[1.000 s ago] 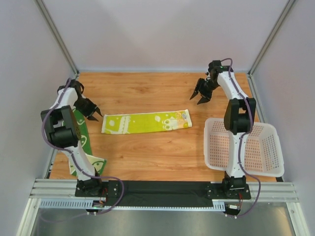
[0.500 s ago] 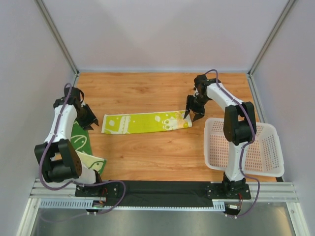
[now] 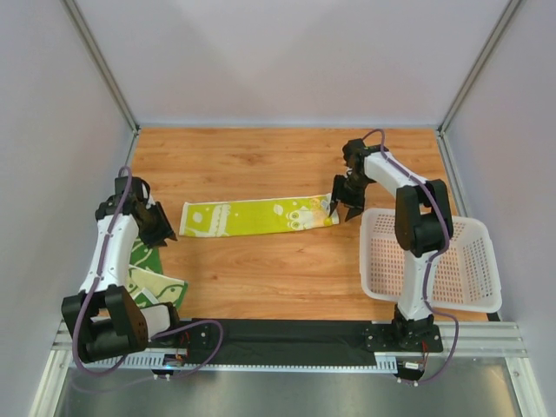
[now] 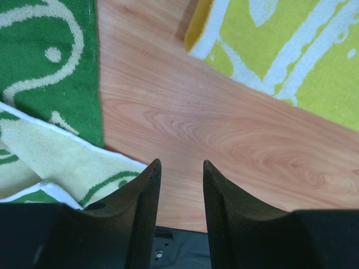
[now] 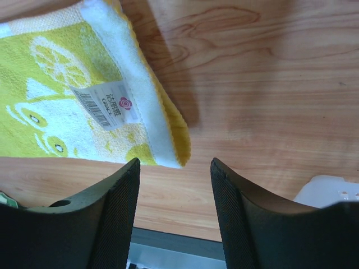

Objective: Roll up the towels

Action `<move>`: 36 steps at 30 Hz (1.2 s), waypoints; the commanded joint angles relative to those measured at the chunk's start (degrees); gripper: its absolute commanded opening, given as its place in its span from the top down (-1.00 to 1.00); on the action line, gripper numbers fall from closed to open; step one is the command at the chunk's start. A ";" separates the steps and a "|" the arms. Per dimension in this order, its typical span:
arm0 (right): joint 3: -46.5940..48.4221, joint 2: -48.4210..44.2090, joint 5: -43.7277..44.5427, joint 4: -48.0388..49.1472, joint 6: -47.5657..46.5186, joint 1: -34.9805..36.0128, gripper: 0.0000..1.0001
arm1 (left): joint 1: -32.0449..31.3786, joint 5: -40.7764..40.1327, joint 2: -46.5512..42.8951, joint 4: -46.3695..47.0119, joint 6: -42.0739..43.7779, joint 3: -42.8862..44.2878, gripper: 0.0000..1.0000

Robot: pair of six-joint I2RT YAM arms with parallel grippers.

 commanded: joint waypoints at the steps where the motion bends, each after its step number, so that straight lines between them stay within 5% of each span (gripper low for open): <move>1: -0.43 0.61 1.20 2.79 1.64 0.72 -0.10 | -0.21 0.60 -1.23 2.56 1.30 -1.00 0.14; 10: -2.62 1.84 1.38 3.76 2.34 3.10 0.01 | -0.30 -0.19 -2.11 3.62 1.48 -1.53 0.15; 17: -4.56 1.23 4.18 3.85 1.99 3.19 0.68 | -0.82 -0.89 -3.07 3.88 1.39 -1.79 0.16; 23: -3.95 -0.88 10.42 1.57 1.03 2.66 0.91 | -1.96 -1.60 -4.83 3.44 1.13 -1.70 0.17; 29: -2.37 -5.26 19.82 -1.95 0.50 1.95 0.99 | -5.22 -2.04 -9.13 1.86 -0.19 -1.44 0.17; 36: 3.07 -8.17 20.71 -5.64 -0.03 3.88 0.99 | -5.31 0.33 -13.79 3.61 -0.72 -3.19 0.17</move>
